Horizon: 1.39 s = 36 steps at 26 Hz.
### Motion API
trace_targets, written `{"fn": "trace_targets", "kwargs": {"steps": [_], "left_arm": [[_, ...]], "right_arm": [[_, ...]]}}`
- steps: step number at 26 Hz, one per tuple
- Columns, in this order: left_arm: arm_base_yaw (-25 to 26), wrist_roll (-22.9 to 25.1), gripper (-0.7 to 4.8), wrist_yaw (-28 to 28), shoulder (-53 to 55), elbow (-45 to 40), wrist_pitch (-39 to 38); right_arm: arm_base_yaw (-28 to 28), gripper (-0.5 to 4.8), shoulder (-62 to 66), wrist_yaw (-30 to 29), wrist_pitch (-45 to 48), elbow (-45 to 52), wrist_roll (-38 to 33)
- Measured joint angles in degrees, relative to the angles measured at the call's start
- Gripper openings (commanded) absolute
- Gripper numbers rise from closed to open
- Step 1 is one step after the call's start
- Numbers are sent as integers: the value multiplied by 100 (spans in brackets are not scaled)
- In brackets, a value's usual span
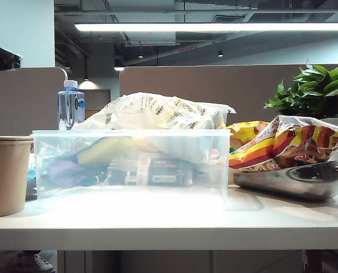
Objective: Pick up the metal ice scoop from the table and place it inside the transparent plastic box.
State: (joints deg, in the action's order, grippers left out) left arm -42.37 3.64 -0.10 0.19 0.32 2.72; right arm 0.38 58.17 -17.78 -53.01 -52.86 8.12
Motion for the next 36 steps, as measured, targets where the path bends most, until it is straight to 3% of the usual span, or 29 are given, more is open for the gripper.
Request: {"fn": "trace_targets", "kwargs": {"steps": [6,12,19,32,36], "left_arm": [[0,0,-5,0,2,0,0],[0,0,-5,0,4,0,0],[0,0,-5,0,4,0,-2],[0,0,-5,0,4,0,-35],[0,0,-5,0,4,0,-37]], "right_arm": [[197,479,894,286,-247,-175,483],[284,479,1287,977,-297,-184,907],[284,479,1464,1318,-66,-186,1152],[282,477,2015,1414,140,-232,1274],[282,252,2035,1440,221,-232,1272]]}}
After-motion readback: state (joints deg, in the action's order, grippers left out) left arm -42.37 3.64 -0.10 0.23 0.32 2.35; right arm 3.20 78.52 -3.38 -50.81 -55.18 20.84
